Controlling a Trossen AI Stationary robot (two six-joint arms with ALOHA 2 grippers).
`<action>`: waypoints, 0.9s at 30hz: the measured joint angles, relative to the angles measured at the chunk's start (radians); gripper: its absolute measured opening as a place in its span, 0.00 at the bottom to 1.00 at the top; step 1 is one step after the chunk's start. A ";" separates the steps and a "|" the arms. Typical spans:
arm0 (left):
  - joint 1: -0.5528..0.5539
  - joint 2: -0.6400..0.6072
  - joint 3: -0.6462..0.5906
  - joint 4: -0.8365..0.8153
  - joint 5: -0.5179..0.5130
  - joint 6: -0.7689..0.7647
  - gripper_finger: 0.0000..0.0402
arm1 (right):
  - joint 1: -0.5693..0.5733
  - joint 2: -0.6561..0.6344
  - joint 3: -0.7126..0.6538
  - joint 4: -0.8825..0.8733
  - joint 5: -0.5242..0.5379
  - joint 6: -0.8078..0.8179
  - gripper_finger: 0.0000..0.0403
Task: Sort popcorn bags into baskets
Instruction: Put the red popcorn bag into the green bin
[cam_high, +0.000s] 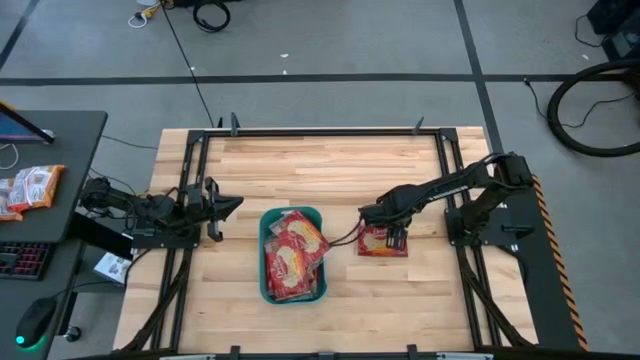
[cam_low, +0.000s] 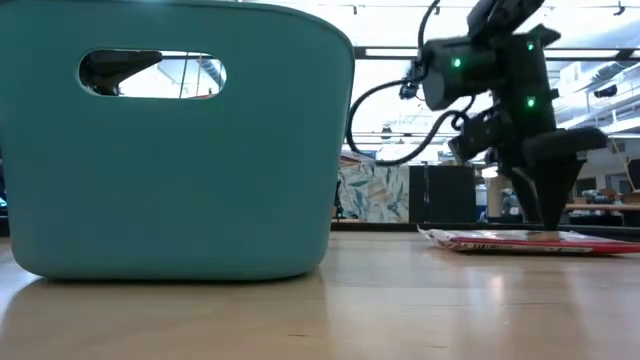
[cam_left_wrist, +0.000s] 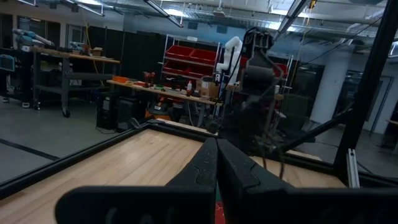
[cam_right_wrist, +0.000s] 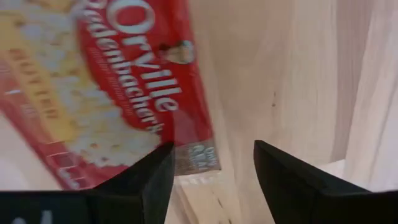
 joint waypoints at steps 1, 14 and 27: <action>0.000 0.000 0.000 0.000 0.000 0.000 0.02 | -0.011 0.000 -0.010 0.008 -0.003 -0.006 0.56; 0.000 0.000 0.000 -0.001 0.000 0.002 0.02 | -0.019 -0.006 -0.129 0.151 -0.058 0.000 0.42; 0.000 0.000 0.000 -0.002 0.000 0.001 0.02 | 0.026 -0.002 -0.080 0.128 -0.035 0.070 0.03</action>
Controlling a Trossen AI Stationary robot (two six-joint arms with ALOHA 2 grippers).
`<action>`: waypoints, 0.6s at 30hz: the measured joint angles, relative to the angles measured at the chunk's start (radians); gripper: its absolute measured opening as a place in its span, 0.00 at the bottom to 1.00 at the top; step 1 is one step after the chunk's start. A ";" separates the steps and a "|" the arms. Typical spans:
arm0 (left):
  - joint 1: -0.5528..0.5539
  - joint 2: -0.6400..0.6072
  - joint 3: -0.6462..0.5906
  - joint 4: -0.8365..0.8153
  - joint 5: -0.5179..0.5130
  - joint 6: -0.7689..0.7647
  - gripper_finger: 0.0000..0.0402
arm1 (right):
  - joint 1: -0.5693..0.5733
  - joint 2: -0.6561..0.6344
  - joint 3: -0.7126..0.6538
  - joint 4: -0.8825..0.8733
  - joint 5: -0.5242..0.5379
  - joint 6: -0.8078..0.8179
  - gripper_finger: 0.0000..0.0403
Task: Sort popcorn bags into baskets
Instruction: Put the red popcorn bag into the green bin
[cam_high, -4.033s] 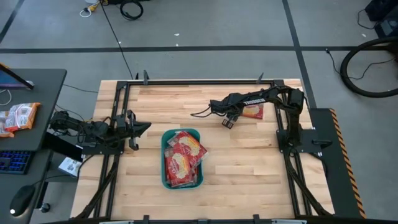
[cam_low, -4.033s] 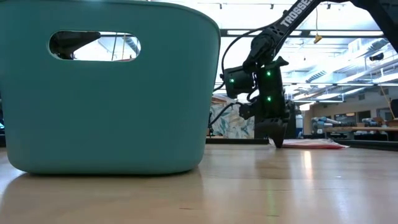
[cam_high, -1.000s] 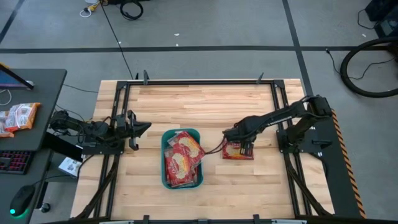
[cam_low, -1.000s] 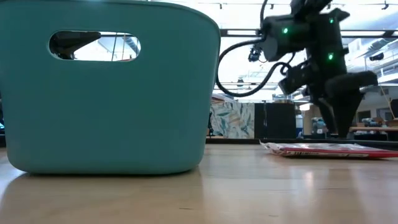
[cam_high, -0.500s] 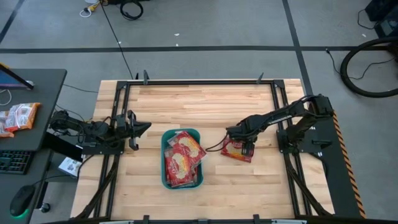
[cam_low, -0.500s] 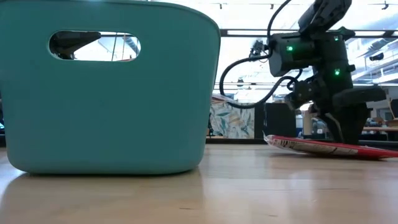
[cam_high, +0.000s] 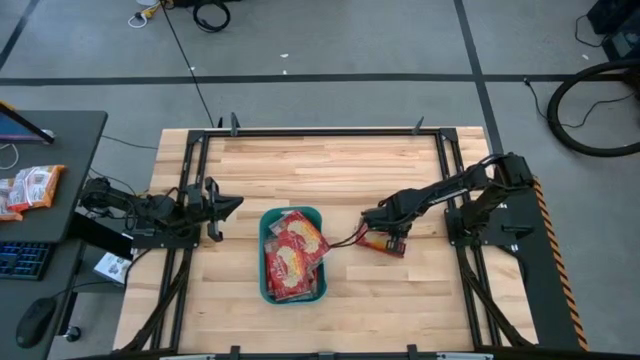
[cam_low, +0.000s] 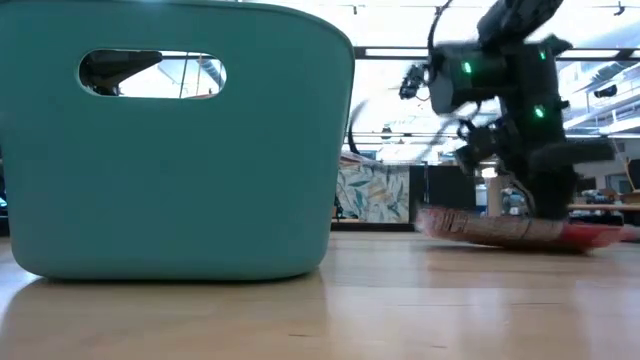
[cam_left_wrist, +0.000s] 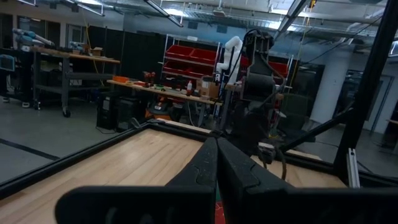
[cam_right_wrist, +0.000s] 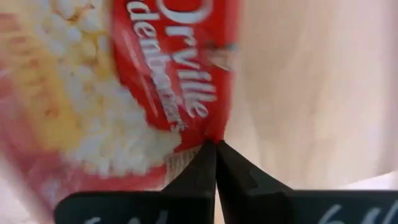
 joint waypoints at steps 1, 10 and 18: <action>0.000 0.000 0.000 0.000 0.000 -0.001 0.02 | 0.005 -0.007 0.020 -0.011 0.012 -0.002 0.02; -0.001 0.064 0.004 -0.024 0.132 -0.109 0.02 | 0.032 -0.078 0.074 -0.017 0.047 0.013 0.01; -0.001 0.324 0.091 -0.016 0.210 -0.166 0.02 | 0.102 -0.086 0.064 0.051 0.068 0.007 0.01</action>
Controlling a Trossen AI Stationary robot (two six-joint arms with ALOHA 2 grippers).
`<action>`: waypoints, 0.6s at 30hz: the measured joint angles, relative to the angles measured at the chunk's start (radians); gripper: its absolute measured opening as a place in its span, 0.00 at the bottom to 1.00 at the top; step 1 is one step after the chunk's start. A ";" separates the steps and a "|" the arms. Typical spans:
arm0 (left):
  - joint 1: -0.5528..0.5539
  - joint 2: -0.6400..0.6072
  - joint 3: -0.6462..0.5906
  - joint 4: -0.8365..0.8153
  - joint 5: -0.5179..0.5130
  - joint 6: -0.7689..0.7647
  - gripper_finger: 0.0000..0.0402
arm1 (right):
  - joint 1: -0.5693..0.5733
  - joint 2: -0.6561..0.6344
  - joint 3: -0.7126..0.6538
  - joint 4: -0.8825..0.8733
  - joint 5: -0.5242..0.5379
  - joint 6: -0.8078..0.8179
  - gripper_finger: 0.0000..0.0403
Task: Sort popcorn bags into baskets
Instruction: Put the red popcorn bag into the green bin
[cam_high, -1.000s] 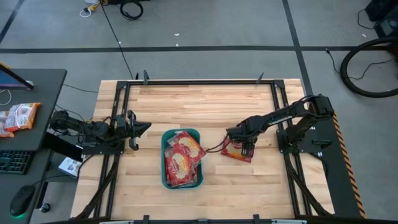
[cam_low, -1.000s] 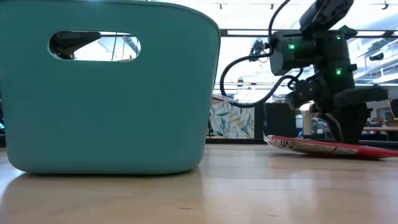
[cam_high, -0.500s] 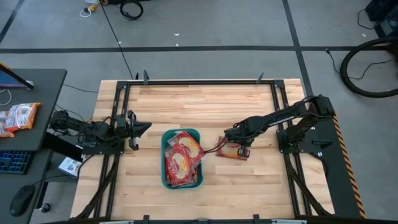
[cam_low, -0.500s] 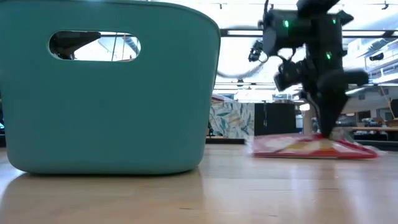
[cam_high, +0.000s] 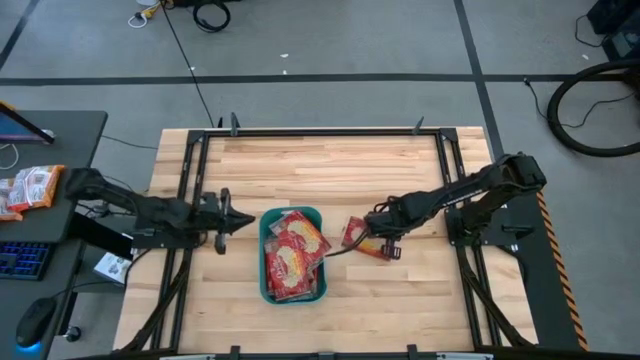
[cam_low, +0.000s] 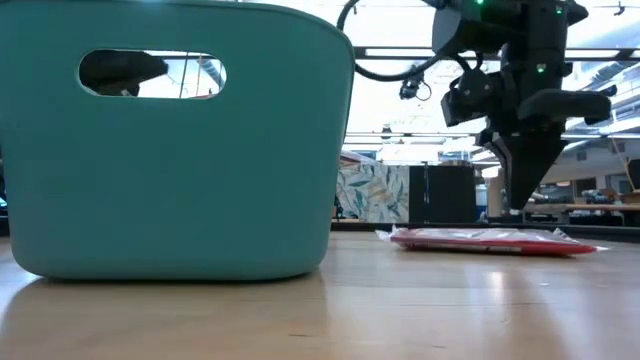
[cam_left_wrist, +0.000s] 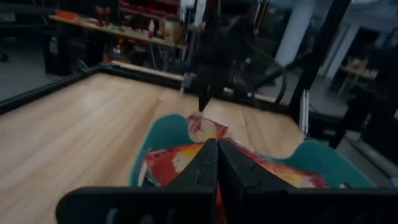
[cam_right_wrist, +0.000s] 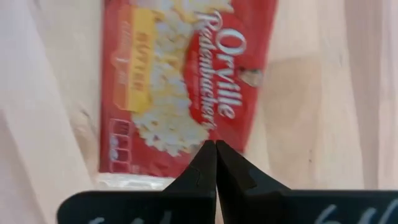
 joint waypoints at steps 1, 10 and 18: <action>0.000 0.041 0.011 0.018 0.003 0.005 0.02 | 0.007 0.000 0.000 0.009 0.002 0.001 0.00; 0.001 0.335 0.194 0.108 0.005 0.079 0.02 | 0.078 0.000 0.000 0.002 0.045 0.076 0.07; 0.003 0.538 0.368 0.083 -0.028 0.092 0.10 | 0.139 0.000 0.000 -0.085 0.048 0.112 0.20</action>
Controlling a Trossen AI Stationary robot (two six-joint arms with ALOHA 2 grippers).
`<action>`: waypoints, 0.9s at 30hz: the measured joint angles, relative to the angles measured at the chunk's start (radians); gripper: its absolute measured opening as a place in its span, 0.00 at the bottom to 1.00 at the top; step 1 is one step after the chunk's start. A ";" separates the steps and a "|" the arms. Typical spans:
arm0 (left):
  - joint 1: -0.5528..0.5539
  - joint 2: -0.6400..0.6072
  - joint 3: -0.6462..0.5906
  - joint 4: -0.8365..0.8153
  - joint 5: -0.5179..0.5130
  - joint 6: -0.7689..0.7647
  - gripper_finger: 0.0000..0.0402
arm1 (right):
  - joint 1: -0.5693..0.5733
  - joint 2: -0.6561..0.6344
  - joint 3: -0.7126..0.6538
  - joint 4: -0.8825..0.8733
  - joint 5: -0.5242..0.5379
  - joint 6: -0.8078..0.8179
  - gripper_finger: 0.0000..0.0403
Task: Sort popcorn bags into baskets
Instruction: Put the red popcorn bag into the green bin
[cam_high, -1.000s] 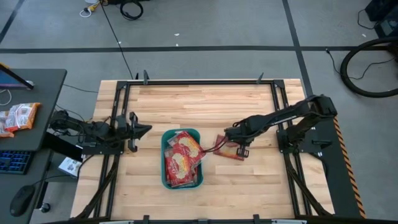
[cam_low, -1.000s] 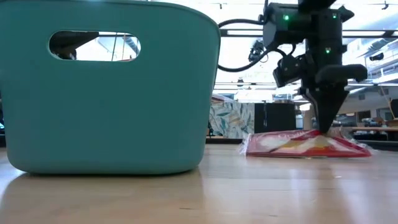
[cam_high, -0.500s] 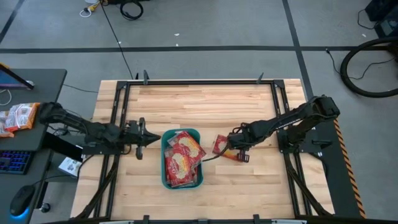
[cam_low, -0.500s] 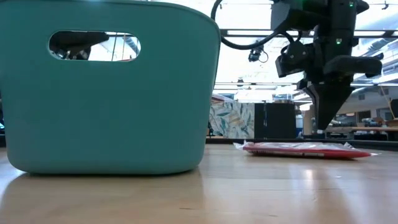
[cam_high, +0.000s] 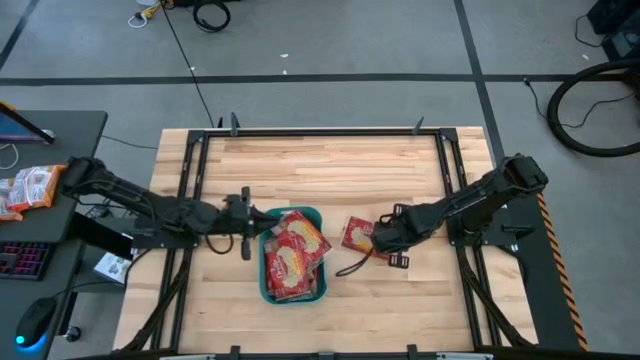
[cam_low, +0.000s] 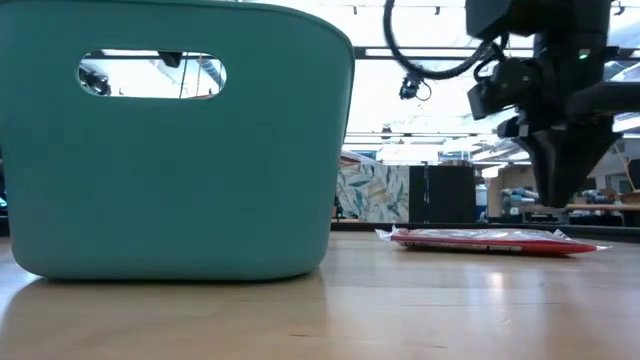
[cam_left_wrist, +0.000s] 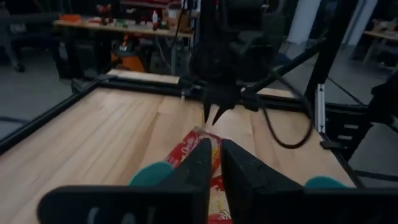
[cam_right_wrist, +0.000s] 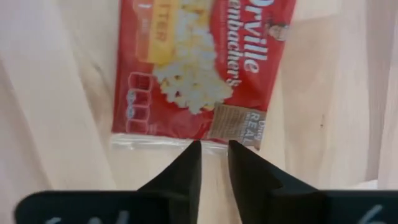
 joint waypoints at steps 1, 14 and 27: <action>0.000 0.019 0.016 -0.011 -0.001 -0.005 0.12 | 0.013 0.000 0.000 0.001 0.001 0.001 0.22; 0.007 0.109 0.094 -0.057 -0.002 -0.007 0.24 | 0.299 0.068 0.001 0.181 0.300 0.098 0.44; 0.014 0.105 0.094 -0.053 0.002 -0.058 0.25 | 0.423 0.221 0.001 0.084 0.396 0.168 0.52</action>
